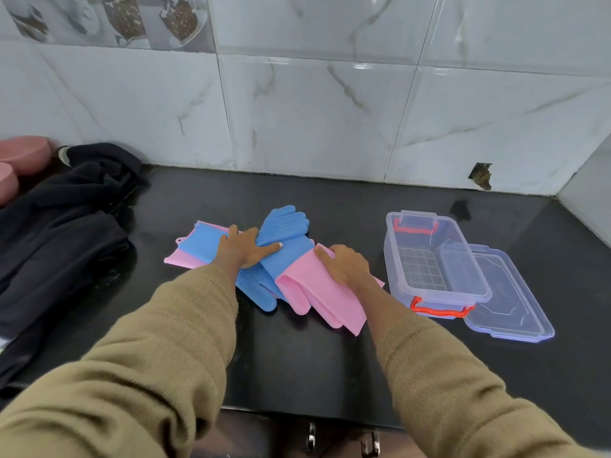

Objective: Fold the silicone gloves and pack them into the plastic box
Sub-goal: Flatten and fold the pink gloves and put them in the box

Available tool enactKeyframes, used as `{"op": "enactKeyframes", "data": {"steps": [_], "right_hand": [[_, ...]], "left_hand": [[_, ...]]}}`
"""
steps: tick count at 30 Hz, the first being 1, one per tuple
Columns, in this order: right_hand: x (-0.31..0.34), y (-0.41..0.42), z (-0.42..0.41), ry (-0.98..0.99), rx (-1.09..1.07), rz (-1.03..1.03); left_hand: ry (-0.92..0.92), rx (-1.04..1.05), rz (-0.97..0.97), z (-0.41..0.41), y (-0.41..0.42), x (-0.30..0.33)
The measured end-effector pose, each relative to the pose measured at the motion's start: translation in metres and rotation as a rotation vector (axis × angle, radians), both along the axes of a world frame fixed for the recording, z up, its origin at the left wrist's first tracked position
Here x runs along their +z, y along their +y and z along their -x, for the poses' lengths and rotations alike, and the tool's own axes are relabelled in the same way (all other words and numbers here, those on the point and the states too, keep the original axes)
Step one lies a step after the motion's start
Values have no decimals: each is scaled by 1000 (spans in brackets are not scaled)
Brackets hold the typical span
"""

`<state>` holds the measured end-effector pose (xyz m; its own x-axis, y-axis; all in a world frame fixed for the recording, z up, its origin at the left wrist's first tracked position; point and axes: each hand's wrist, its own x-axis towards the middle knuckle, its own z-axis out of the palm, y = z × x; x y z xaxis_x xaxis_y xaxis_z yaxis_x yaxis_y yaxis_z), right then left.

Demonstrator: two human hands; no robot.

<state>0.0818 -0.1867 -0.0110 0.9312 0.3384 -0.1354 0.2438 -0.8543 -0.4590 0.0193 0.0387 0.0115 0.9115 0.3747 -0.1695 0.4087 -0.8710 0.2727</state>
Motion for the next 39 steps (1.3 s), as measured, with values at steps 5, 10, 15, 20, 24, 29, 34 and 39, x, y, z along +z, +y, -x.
{"op": "enactKeyframes", "data": {"steps": [5, 10, 15, 20, 24, 29, 34, 39], "right_hand": [[3, 6, -5, 42, 42, 40], [11, 21, -11, 45, 112, 107], [20, 53, -19, 24, 196, 192], [22, 105, -24, 5, 299, 206], [22, 160, -19, -77, 419, 265], [27, 239, 6, -280, 659, 292], [26, 297, 52, -379, 848, 187], [28, 285, 48, -333, 800, 33]], "left_hand": [[29, -82, -243, -12, -2, 1], [-223, -73, -359, -4, 2, -9], [-239, -51, -63, 7, 28, -16], [-191, 67, -143, 32, 55, -13], [-182, 268, -191, 69, 70, -17], [-200, 582, -193, 115, 83, -20], [-224, 893, -241, 158, 93, -27], [-241, 1016, -246, 157, 85, -24]]}}
